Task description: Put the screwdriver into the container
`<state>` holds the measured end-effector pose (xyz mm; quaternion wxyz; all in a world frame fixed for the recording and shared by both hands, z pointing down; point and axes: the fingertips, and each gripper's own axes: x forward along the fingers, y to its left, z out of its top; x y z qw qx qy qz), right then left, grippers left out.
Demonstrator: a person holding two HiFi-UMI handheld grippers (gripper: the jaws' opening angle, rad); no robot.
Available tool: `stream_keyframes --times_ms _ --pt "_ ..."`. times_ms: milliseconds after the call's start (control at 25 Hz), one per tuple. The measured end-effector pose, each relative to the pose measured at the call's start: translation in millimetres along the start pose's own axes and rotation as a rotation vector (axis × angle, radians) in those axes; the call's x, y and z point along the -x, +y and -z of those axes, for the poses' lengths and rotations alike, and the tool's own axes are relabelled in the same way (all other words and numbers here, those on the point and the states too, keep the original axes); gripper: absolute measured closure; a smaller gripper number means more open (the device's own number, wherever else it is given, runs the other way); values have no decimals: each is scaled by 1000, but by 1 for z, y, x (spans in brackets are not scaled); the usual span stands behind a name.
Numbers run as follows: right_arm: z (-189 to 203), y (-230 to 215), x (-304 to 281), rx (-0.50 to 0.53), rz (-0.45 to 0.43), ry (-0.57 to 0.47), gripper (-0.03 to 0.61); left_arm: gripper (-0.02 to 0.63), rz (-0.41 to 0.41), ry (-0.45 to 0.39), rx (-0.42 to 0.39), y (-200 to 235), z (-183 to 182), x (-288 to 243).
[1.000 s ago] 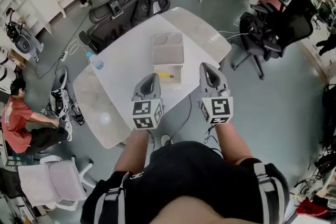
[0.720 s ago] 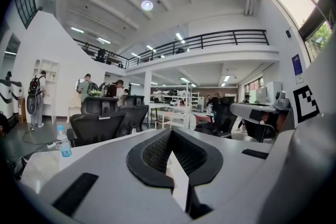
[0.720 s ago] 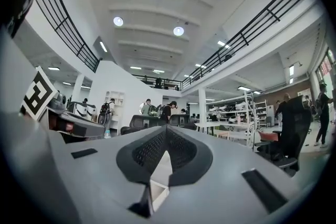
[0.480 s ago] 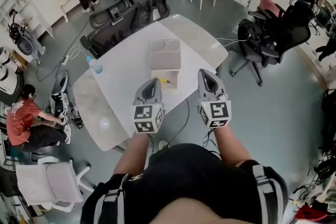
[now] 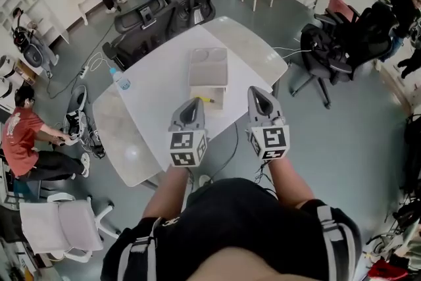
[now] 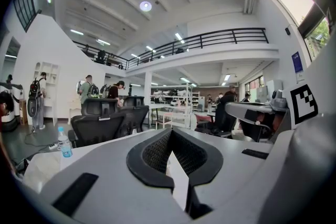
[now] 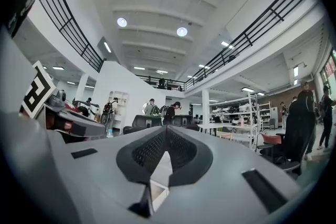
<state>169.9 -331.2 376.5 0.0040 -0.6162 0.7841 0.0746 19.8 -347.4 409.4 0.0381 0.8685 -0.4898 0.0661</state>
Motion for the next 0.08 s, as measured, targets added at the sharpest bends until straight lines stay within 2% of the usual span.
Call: stream_keyframes --times_ms 80 --pt "0 0 -2 -3 0 -1 566 611 0 1 -1 1 0 -1"
